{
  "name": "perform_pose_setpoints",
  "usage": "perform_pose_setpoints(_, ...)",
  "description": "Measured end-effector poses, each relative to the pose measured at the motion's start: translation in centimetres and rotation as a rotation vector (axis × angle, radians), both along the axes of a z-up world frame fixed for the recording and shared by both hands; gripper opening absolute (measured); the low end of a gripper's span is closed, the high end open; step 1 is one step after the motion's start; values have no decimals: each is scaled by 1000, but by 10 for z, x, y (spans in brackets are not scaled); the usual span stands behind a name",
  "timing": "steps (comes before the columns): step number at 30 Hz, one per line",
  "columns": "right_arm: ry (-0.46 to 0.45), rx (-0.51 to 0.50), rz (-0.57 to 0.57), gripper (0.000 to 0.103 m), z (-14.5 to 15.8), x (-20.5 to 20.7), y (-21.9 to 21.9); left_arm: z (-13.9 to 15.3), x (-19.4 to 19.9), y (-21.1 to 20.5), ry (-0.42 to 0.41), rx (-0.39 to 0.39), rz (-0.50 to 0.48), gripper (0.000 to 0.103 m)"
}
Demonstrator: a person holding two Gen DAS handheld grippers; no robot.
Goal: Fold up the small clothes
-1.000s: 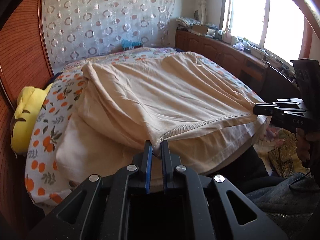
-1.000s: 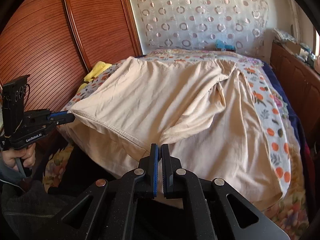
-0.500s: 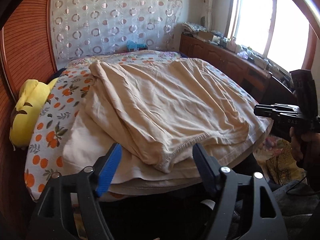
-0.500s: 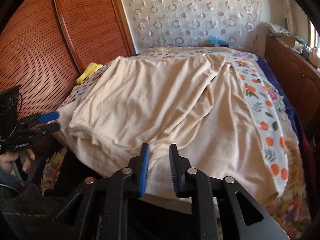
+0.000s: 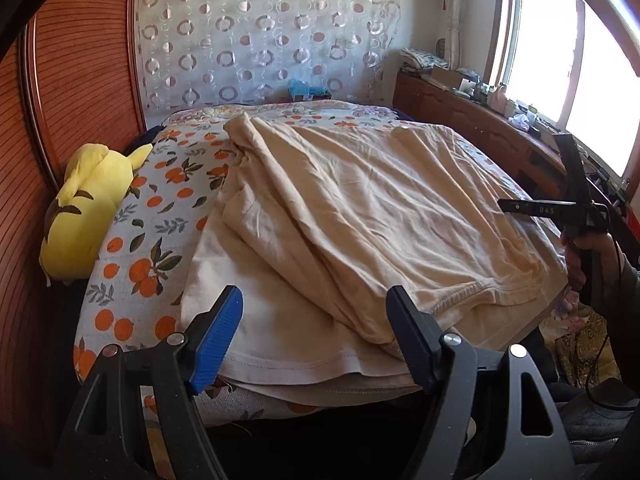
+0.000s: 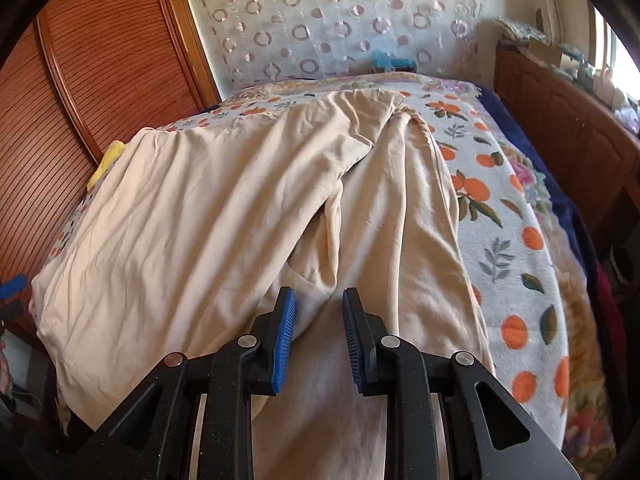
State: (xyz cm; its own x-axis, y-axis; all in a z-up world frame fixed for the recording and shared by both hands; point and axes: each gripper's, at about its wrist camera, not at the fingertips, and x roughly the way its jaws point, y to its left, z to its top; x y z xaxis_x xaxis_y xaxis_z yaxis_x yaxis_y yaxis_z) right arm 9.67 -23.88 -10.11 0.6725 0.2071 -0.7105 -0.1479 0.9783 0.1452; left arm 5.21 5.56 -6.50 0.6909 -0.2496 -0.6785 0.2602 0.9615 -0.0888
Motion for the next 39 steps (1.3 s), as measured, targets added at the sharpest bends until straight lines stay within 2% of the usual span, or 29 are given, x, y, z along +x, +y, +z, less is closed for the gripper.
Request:
perform_pose_setpoints(3, -8, -22, 4, 25, -2, 4, 2, -5, 1, 1, 11, -6, -1, 75)
perform_pose_setpoints(5, -15, -30, 18, 6, -2, 3, 5, -7, 1, 0, 18, -11, 0, 75)
perform_pose_setpoints(6, -24, -40, 15, 4, -1, -1, 6, -8, 2, 0, 20, -11, 0, 75)
perform_pose_setpoints(9, -87, -27, -14, 3, 16, -27, -7, -8, 2, 2, 21, -11, 8, 75)
perform_pose_setpoints(12, -111, 21, -52, 3, 29, -57, -22, -8, 1, 5, 16, -16, 18, 75)
perform_pose_setpoints(15, -119, -12, -81, 3, 31, -74, -30, -9, 3, 9, 18, -22, 27, 75)
perform_pose_setpoints(23, -92, -31, -122, 3, 21, -80, -27, -10, 5, 24, 11, -15, 75, 75)
perform_pose_setpoints(26, -108, -54, -111, 9, 24, -85, -27, -11, 6, 35, 14, -15, 102, 75)
perform_pose_setpoints(28, -125, -76, -102, 30, 25, -86, -25, -13, 8, 42, 15, -12, 123, 75)
perform_pose_setpoints(29, -132, -72, -92, 37, 25, -87, -23, -15, 9, 45, 18, -11, 130, 75)
perform_pose_setpoints(30, -142, -65, -81, 49, 25, -88, -21, -16, 10, 47, 23, -9, 139, 75)
perform_pose_setpoints(31, -149, -63, -72, 53, 26, -89, -18, -18, 11, 50, 28, -7, 149, 75)
perform_pose_setpoints(39, -182, -56, 59, 56, 30, -85, 23, -29, 18, 55, 53, 5, 176, 75)
